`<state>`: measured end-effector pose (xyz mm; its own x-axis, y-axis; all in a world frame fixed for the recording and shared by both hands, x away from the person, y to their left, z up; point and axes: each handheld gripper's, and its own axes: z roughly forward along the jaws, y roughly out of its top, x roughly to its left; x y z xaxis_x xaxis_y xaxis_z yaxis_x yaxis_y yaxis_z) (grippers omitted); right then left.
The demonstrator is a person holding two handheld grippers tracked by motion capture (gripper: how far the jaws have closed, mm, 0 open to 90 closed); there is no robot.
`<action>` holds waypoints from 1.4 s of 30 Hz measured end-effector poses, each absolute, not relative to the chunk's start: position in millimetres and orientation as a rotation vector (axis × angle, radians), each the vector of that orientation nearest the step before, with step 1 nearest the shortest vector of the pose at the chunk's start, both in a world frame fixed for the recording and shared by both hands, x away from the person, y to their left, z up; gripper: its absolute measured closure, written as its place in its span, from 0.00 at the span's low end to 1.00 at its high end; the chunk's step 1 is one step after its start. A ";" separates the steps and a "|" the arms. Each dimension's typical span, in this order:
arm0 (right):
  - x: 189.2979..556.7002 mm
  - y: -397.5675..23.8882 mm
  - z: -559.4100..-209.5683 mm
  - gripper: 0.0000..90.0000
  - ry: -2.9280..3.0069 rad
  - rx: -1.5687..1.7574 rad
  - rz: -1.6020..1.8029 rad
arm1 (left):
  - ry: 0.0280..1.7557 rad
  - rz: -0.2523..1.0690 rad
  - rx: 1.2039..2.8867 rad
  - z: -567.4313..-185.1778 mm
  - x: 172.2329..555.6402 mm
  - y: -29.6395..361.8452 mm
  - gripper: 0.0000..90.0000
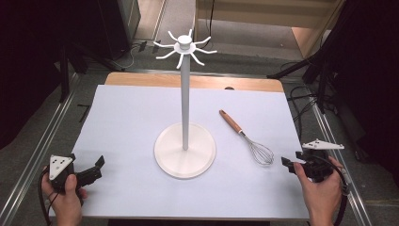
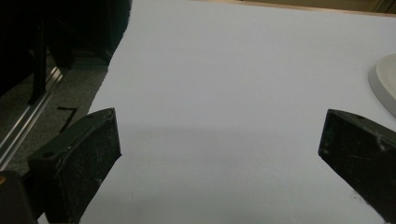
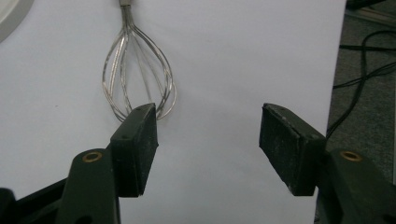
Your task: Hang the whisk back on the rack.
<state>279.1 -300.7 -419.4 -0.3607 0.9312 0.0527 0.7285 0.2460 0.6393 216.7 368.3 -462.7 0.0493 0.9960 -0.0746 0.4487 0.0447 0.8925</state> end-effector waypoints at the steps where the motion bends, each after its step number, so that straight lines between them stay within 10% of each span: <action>1: 279.1 -300.7 -419.4 0.43 2.187 1.529 0.837 | 1.516 0.857 1.521 -462.7 216.7 368.3 0.00; 42: 378.2 -214.0 -396.0 0.63 2.532 1.405 0.643 | 1.502 0.839 1.536 -463.1 218.0 368.2 0.00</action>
